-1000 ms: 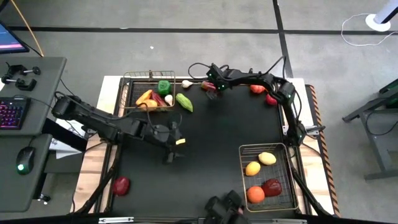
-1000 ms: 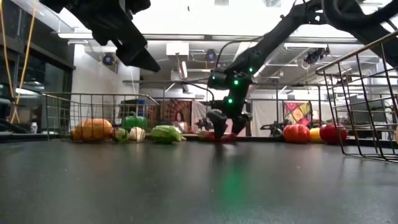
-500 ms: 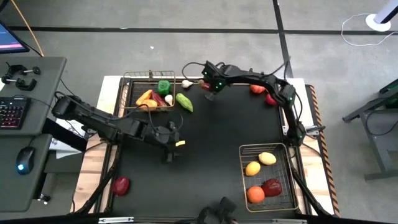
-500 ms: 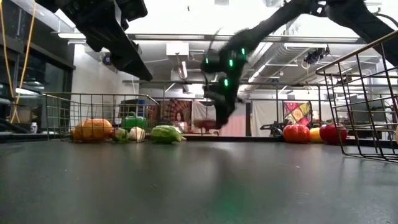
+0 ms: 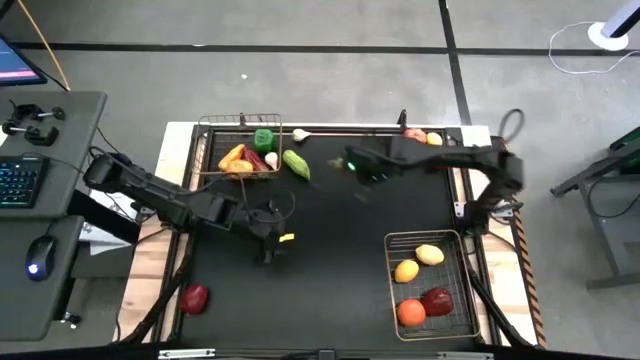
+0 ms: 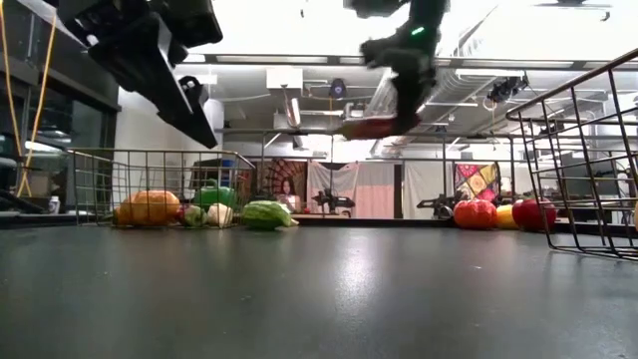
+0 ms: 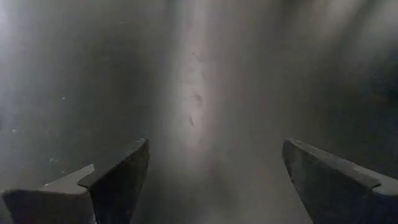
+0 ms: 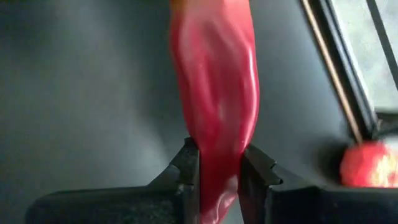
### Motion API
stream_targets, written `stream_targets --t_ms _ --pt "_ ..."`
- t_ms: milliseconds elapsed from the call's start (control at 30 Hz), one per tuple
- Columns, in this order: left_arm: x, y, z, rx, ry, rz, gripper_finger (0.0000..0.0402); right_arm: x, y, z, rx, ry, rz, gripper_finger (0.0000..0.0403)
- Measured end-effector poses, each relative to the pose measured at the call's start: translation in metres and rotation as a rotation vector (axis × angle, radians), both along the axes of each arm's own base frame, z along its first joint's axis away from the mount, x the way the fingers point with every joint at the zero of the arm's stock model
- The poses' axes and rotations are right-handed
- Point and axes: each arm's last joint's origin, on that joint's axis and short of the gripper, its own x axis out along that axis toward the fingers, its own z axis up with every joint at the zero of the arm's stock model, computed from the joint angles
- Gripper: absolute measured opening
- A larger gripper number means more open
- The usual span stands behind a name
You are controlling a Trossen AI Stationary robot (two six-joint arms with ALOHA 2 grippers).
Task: Sort produce into baskets
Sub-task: Put the red chili pepper into the top wire basket
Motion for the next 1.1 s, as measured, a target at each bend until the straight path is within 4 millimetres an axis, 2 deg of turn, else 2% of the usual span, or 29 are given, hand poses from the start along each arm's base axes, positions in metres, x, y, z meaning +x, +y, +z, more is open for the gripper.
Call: stream_targets --t_ms 133,300,467,600,700,833,1000,1100 --pt "0.0 -0.004 0.001 -0.001 -0.006 -0.018 0.0358 -0.038 0.03 -0.012 -0.034 -0.046 -0.06 0.0046" --pt "0.005 -0.006 0.007 -0.004 -0.071 -0.035 0.0358 -0.077 0.049 -0.028 -0.009 -0.134 -0.14 0.0046" --pt "0.006 -0.004 0.008 0.021 -0.096 -0.009 0.0358 -0.103 0.07 -0.036 0.08 -0.192 -0.146 0.0046" --pt "0.006 -0.004 0.009 0.042 -0.099 -0.013 0.0358 -0.111 0.09 -0.028 0.094 -0.291 -0.108 0.0046" --pt "0.005 -0.004 0.01 0.026 -0.098 -0.034 0.0358 -0.105 0.094 -0.021 0.028 -0.415 -0.085 0.0046" --pt "-0.003 -0.008 0.022 0.011 -0.139 -0.126 0.0358 -0.081 0.082 -0.014 -0.034 -0.577 -0.051 0.0046" --pt "-0.023 -0.009 0.051 0.044 -0.276 -0.126 0.0358 -0.036 0.054 -0.021 -0.053 -0.72 0.034 0.0046" --pt "-0.038 -0.01 0.074 0.093 -0.419 -0.065 0.0358 -0.004 0.036 -0.035 -0.006 -0.845 0.103 0.0046"
